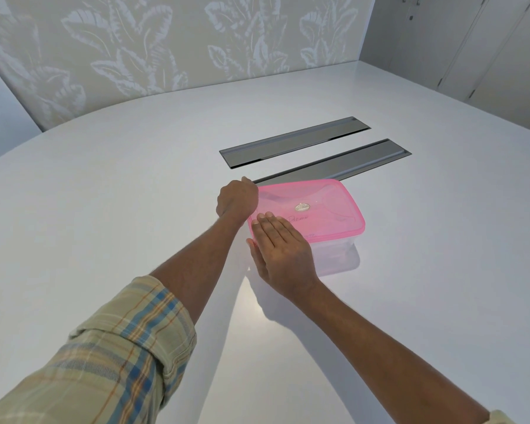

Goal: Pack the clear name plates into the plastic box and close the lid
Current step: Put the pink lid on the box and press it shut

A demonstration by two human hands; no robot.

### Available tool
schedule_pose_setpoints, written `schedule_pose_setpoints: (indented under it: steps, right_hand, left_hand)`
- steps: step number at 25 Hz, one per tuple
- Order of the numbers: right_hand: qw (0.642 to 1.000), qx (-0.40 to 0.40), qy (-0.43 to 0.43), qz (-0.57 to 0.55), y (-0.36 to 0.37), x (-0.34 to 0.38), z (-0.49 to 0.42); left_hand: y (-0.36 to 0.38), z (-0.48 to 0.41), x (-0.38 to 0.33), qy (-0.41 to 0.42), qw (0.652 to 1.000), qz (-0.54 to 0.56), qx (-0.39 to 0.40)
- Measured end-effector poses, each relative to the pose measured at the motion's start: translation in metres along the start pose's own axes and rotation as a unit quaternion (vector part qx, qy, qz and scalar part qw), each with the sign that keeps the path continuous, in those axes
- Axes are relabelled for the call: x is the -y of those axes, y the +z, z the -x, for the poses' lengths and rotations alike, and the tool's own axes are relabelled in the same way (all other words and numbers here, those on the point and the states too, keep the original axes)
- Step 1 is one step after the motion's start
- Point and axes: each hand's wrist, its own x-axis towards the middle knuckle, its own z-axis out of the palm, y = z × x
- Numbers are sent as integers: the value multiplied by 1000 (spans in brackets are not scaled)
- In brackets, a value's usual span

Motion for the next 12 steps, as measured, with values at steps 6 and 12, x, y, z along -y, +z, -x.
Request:
schedule_pose_setpoints:
  steps: [6,12]
  right_hand:
    - [992,122,36,0,-13,-15,-3]
    - [997,71,9,5,-6,-15,7]
  left_hand:
    - [-3,2,-1,2,1000,-4,6]
    - [-5,6,3,-17,999,27,12]
